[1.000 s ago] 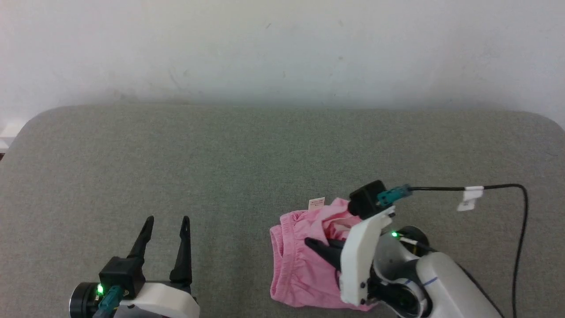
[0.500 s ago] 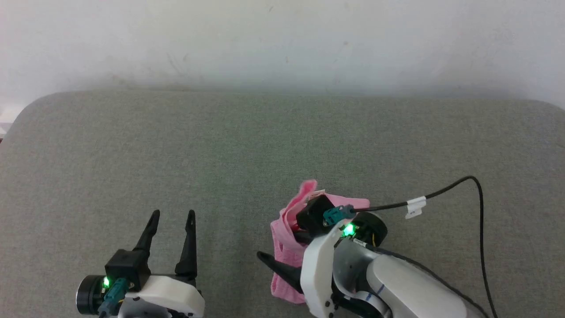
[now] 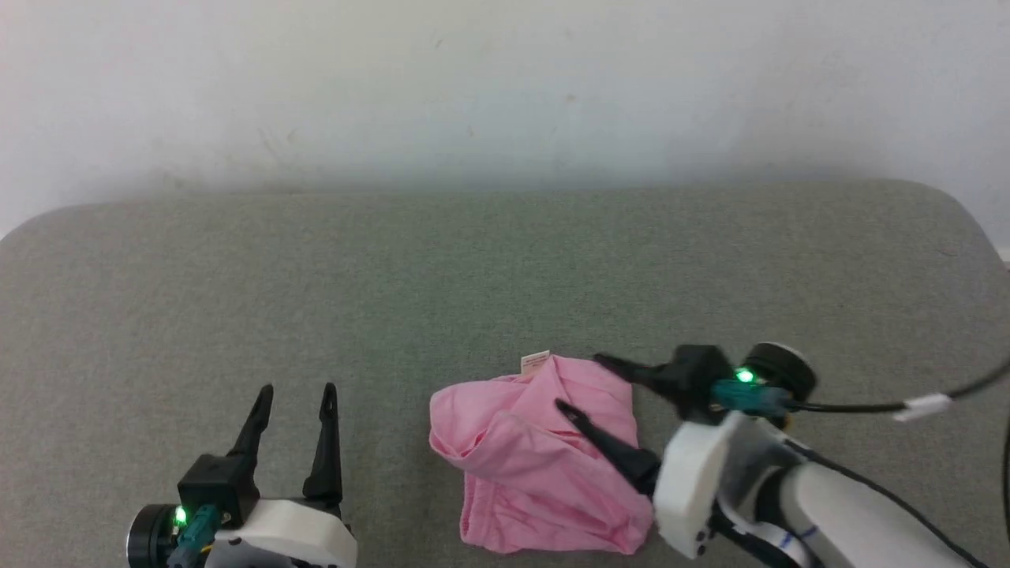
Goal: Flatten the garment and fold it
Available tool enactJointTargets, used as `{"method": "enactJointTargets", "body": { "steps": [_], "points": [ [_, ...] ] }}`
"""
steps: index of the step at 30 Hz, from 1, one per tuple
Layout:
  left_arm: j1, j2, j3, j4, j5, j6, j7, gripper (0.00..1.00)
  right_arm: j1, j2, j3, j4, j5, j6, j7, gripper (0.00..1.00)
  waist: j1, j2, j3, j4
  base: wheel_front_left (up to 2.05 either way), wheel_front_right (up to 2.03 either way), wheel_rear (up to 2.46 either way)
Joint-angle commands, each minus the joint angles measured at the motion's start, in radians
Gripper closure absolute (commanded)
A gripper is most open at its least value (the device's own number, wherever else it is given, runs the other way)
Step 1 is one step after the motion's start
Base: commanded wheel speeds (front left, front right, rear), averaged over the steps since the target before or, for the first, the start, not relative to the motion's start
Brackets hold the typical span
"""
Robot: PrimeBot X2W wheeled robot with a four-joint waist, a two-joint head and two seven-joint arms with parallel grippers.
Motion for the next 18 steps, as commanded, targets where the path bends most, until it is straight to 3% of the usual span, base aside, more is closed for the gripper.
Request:
{"method": "enactJointTargets", "body": {
  "steps": [1,5,11,15,18],
  "points": [
    [0.014,0.003,0.003,-0.004,-0.005,0.008,-0.005,0.0,0.054,-0.002,-0.065,-0.038,-0.021,-0.001,-0.021,0.0,-0.0001,-0.0001,-0.007,-0.017,0.0,0.0,0.0],
    [0.015,0.005,0.002,-0.014,-0.005,0.014,-0.001,0.0,0.186,0.046,-0.302,-0.12,-0.067,-0.001,-0.094,0.0,-0.0001,-0.0001,-0.005,-0.03,0.0,0.0,0.0],
    [0.013,0.006,0.006,-0.022,-0.007,0.025,-0.002,0.0,0.362,0.175,-0.637,-0.185,-0.178,-0.001,-0.183,0.0,-0.0001,-0.0001,-0.005,-0.04,0.0,0.0,0.0],
    [0.019,0.003,0.018,-0.029,-0.01,0.037,-0.006,0.0,0.449,0.24,-0.764,-0.211,-0.227,-0.001,-0.208,0.0,-0.0001,-0.0001,-0.01,-0.043,0.0,0.0,0.0],
    [0.024,0.002,0.025,-0.033,-0.01,0.043,-0.008,0.0,0.483,0.261,-0.805,-0.22,-0.241,-0.001,-0.212,0.0,-0.0001,-0.0001,-0.014,-0.045,0.0,0.0,0.0]
  ]
}}
